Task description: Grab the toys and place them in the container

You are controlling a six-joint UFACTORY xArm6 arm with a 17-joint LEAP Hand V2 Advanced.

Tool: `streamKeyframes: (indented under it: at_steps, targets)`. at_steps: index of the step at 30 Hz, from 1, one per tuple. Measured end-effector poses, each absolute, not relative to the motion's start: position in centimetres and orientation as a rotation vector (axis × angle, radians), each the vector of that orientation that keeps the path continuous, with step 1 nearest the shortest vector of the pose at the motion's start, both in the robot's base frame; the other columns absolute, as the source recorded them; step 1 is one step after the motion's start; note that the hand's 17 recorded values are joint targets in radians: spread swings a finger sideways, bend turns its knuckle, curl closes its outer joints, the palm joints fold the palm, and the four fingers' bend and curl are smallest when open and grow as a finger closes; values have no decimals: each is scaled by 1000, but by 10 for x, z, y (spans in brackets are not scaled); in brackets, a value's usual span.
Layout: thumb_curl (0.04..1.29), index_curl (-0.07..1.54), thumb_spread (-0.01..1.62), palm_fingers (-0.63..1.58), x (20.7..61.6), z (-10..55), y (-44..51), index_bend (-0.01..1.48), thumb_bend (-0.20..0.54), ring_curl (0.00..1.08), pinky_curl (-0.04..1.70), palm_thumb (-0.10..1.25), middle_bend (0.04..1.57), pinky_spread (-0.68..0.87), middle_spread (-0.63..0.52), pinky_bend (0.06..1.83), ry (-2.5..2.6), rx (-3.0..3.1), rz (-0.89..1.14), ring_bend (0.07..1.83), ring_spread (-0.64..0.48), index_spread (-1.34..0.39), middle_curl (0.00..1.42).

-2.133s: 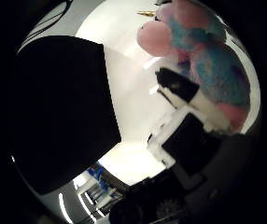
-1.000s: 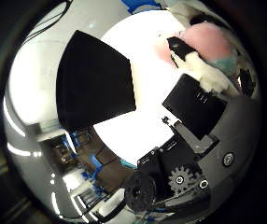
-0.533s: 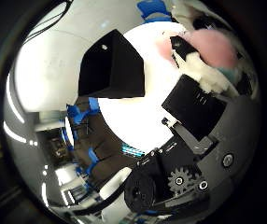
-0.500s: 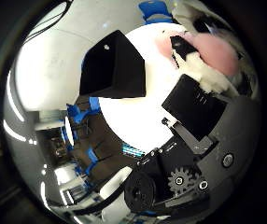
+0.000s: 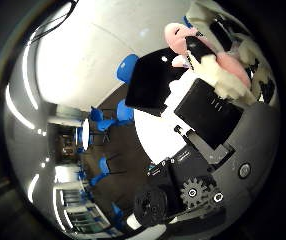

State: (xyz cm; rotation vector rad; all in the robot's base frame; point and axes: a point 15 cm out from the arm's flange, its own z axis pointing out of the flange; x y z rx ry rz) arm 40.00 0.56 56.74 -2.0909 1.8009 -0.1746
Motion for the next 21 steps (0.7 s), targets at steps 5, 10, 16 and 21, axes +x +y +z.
streamKeyframes:
  at_steps: [5,10,16,21]
  targets:
    - [783,980,855,1164,406,585,42,808,-18,580,780,999,1304,-244,-165,1277,1722,-2067,-219,1492,-186,-369,719]
    - [787,968,841,1164,416,587,66,836,-18,581,798,1002,1302,-245,-164,1264,1693,-2056,-214,1490,-186,-360,720]
    - [790,953,822,1165,442,571,73,850,-19,582,823,998,1302,-231,-159,1254,1698,-2052,-196,1489,-186,-351,720]
    - [795,948,811,1160,479,546,73,848,-23,584,839,982,1313,-229,-156,1246,1718,-2043,-185,1493,-186,-342,725]
